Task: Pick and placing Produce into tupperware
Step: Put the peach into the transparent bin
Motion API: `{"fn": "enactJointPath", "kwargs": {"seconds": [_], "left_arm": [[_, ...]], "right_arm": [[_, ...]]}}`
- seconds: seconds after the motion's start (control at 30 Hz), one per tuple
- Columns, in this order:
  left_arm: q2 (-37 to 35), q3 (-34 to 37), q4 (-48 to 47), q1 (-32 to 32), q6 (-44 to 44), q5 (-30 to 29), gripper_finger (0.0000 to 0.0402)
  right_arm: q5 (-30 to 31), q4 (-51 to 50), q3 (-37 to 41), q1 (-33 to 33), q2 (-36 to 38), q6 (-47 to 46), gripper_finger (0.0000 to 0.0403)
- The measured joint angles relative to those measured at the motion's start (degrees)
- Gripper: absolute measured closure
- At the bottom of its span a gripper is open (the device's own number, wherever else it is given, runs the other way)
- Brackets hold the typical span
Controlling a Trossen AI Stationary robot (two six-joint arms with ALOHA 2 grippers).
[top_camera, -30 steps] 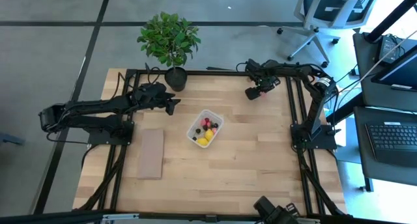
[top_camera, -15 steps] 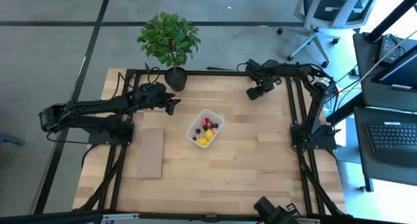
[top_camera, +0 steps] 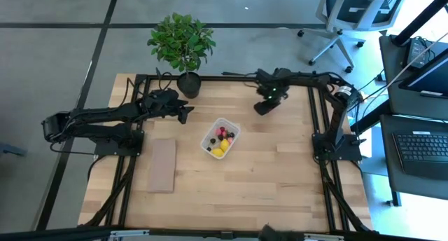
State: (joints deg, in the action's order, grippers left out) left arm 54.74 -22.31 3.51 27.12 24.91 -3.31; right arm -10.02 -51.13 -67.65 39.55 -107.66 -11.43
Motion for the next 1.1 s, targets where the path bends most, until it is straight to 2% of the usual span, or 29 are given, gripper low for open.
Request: {"fn": "enactJointPath", "kwargs": {"seconds": [0.17,0.37,0.53,0.63,0.73,1.1], "left_arm": [[0.0,0.0,0.0,0.01,0.0,0.0,0.0176],[0.0,0.0,0.0,-0.01,-0.02,0.0,0.0176],[0.0,0.0,0.0,-0.01,-0.02,0.0,0.0176],[0.0,0.0,0.0,-0.03,-0.02,0.0,0.0176],[0.0,-0.02,-0.02,-0.03,-0.04,0.0,0.0176],[0.0,-0.02,-0.5,-0.14,-0.07,0.0,0.0176]], "right_arm": [[-1.8,-0.57,-7.15,-8.63,0.02,0.12,0.0334],[-1.69,-0.64,-20.35,-18.88,0.02,-0.73,0.0335],[1.01,4.34,-27.41,-26.9,0.09,-1.77,0.0335],[4.21,9.48,-27.99,-30.47,0.13,-1.73,0.0336],[4.47,13.44,-27.99,-32.51,-1.03,-2.45,0.0336],[4.51,14.27,-27.92,-35.4,-9.64,-1.56,0.0336]]}}
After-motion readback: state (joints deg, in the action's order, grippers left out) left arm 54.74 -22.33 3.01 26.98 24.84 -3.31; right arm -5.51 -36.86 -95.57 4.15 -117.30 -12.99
